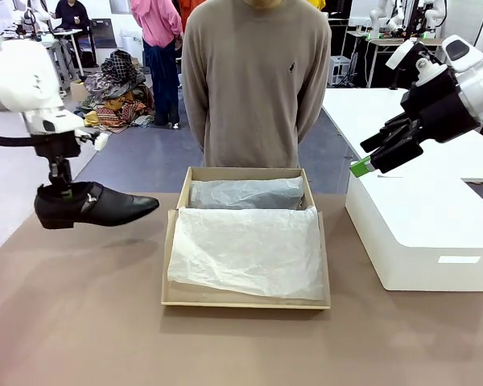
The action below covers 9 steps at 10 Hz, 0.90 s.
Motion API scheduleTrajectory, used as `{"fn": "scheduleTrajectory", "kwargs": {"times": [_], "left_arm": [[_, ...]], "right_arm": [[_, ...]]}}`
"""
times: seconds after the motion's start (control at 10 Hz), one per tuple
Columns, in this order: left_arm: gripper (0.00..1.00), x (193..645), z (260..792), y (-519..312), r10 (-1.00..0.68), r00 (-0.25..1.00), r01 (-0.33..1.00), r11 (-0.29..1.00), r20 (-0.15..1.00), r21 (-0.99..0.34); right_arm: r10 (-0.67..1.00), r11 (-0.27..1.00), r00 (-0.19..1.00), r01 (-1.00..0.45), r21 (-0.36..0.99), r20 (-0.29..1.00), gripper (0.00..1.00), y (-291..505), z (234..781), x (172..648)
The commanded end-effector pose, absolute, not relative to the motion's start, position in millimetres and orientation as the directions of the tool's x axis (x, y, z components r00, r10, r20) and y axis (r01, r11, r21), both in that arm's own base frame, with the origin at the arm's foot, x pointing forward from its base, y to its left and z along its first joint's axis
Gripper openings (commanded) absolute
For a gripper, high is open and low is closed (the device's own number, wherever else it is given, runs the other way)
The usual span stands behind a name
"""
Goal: Pack the shoes into the box.
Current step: Place the other shoe of the Shoes into the Shoes Box.
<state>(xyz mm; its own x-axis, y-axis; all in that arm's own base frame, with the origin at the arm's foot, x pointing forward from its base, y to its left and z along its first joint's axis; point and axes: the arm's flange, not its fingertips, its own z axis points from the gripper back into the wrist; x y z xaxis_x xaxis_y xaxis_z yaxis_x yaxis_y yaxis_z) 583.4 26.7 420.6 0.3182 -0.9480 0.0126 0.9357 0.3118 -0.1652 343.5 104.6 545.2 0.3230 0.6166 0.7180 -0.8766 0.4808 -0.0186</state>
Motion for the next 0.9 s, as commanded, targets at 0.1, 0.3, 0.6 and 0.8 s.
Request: {"fn": "scheduleTrajectory", "kwargs": {"times": [0.1,0.3,0.6,0.8], "left_arm": [[0.0,547.2,459.8,42.5,-0.801,0.593,0.794,0.563,0.088,-0.229],[0.0,529.9,469.9,42.6,-0.719,0.69,0.717,0.663,0.087,-0.213],[0.0,542.3,470.2,51.1,-0.765,0.641,0.756,0.612,0.069,-0.233],[0.0,542.3,470.2,51.1,-0.765,0.641,0.756,0.612,0.069,-0.233]], "right_arm": [[0.607,0.465,0.306,-0.885,-0.015,0.733,1.0,104.0,544.2,345.7],[0.607,0.465,0.306,-0.885,-0.015,0.733,1.0,104.0,544.2,345.7],[0.607,0.465,0.306,-0.885,-0.015,0.733,1.0,104.0,544.2,345.7],[0.607,0.465,0.306,-0.885,-0.015,0.733,1.0,104.0,544.2,345.7]]}}
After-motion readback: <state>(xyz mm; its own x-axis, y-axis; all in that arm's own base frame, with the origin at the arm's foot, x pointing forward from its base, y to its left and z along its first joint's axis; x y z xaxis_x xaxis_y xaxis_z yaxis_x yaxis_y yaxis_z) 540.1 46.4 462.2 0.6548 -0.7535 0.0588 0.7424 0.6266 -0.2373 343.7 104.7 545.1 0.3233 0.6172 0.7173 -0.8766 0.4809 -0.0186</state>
